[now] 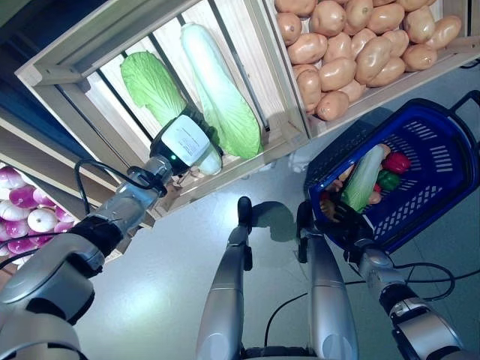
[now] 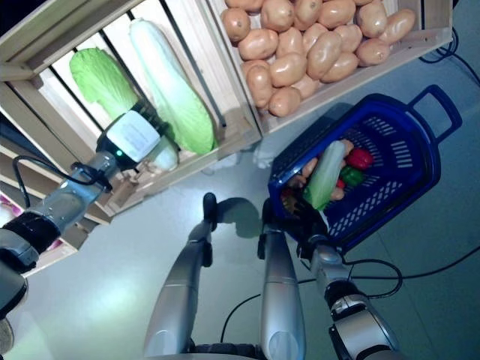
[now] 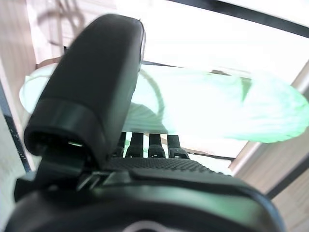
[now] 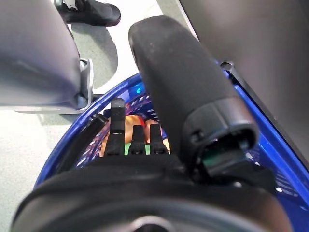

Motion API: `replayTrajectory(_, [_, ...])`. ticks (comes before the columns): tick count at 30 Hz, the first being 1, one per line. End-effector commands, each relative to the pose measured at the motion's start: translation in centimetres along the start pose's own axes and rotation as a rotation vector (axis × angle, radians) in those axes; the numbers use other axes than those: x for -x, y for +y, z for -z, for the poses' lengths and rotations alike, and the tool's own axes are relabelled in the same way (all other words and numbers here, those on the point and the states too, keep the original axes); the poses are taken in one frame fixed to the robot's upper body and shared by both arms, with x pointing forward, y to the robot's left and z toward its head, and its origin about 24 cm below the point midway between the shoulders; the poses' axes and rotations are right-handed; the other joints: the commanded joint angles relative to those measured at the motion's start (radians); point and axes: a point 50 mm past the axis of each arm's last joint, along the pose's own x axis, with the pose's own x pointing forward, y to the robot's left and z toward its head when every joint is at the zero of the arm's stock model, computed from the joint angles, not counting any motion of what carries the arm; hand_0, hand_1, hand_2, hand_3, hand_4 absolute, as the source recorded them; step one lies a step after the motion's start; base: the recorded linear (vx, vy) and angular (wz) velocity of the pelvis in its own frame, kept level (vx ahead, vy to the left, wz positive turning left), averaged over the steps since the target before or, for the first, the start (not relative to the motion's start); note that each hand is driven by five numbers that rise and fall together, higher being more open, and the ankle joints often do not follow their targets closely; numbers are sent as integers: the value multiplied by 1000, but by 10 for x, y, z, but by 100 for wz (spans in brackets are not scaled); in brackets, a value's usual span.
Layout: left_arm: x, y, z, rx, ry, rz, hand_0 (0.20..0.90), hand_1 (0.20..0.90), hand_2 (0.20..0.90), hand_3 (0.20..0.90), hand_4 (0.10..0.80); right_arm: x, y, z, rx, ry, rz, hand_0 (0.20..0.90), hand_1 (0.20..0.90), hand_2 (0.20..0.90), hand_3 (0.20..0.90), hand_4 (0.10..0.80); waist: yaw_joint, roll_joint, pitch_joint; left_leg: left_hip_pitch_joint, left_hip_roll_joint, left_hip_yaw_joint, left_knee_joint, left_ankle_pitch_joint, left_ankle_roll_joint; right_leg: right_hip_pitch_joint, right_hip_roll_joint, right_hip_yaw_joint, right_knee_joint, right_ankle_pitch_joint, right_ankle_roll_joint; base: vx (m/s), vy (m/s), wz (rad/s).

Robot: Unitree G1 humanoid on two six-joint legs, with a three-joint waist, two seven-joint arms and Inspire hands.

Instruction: Put vegetables into the basket

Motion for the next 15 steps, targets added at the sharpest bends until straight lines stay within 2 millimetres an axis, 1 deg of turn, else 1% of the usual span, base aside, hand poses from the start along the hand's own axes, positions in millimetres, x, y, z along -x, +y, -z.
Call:
replayTrajectory(1, [-5,15,35,-101,93,-153,900,900,900,900,800,4,-4,2,2,-16,-7,900,900,900,900,800,-11,-13,-3,-46,-11,35,115,-93,6,26,12,17,-137,142,2,0,0,0])
replayTrajectory(6, [-3,9,31,-112,87,-200,900,900,900,900,800,3,0,-5,-8,-45,-21,900,900,900,900,800,-18,-14,-3,-69,-11,34,127,-87,3,6,14,23,-130,143,-3,9,3,-2])
replayTrajectory(12, [-6,10,24,-37,69,-287,900,900,900,900,800,1,10,-16,-9,-82,-32,900,900,900,900,800,-25,-17,-3,-80,-9,34,142,-94,-3,-8,17,26,-112,131,-6,6,0,-1])
replayTrajectory(15, [-5,9,21,-22,49,-305,900,900,900,900,800,0,10,-17,-7,-88,-27,900,900,900,900,800,-27,-18,-3,-80,-7,35,143,-96,-3,-8,17,27,-111,130,-8,10,-3,-3])
